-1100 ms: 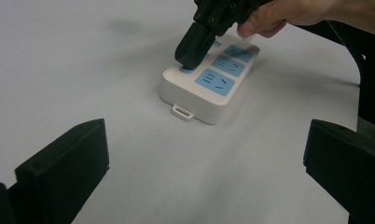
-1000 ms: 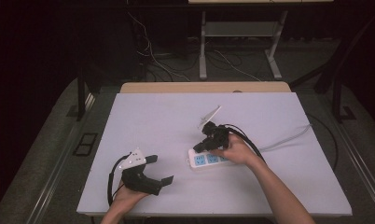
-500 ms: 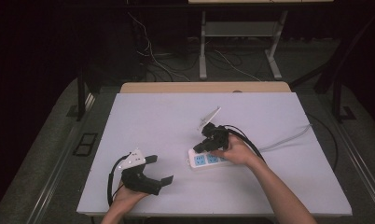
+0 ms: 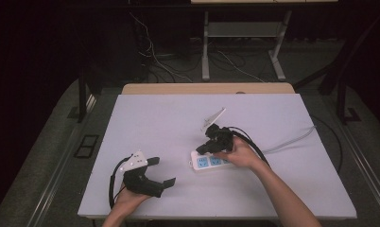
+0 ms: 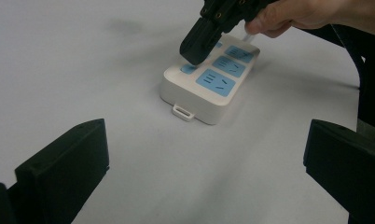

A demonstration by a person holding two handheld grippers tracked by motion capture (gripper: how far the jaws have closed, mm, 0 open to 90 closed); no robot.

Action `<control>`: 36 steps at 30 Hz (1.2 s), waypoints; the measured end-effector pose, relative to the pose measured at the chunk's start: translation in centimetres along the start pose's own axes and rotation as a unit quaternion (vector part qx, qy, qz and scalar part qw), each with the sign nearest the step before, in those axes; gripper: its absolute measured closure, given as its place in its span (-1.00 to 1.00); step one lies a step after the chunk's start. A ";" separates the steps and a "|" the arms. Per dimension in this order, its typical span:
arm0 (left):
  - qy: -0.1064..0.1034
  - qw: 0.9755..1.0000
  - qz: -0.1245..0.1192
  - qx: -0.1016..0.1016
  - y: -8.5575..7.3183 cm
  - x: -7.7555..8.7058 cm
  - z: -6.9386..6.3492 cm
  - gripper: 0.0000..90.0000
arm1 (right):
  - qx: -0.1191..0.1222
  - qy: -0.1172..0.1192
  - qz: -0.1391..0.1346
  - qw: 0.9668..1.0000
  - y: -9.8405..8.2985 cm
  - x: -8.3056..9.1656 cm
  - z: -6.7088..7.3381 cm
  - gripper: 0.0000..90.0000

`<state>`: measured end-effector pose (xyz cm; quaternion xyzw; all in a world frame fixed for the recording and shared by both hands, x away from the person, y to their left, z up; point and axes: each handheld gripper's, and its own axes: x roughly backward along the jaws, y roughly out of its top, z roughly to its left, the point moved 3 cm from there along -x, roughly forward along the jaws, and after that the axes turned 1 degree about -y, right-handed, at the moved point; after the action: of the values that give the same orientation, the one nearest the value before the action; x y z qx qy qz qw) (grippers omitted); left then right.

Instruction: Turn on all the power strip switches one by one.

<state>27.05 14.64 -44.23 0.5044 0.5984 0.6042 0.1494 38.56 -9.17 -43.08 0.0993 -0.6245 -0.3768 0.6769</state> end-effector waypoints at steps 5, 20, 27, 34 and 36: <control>-0.001 1.000 0.000 -0.001 0.0 -0.1 -0.1 -1.00 | -0.007 -0.004 -0.014 1.000 -0.2 1.2 0.0 1.00; -0.002 1.000 -0.001 0.000 0.0 -0.1 -0.3 -1.00 | -0.050 -0.058 -0.062 0.995 -2.1 5.6 0.0 0.13; -0.003 1.000 0.000 0.001 0.0 -0.2 -0.3 -1.00 | -0.088 -0.082 -0.091 0.989 -4.3 8.1 0.1 -0.62; -0.003 1.000 -0.001 0.001 0.1 -0.2 -0.4 -1.00 | -0.121 -0.096 -0.117 0.981 -6.6 10.5 0.4 -0.99; -0.003 1.000 -0.001 0.001 0.1 -0.2 -0.4 -1.00 | -0.128 -0.100 -0.125 0.979 -7.3 11.2 0.5 -0.99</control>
<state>26.88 14.23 -44.19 0.5058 0.5994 0.6017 0.1513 34.55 -21.16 -38.77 0.0508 -0.6182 -0.5433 0.5658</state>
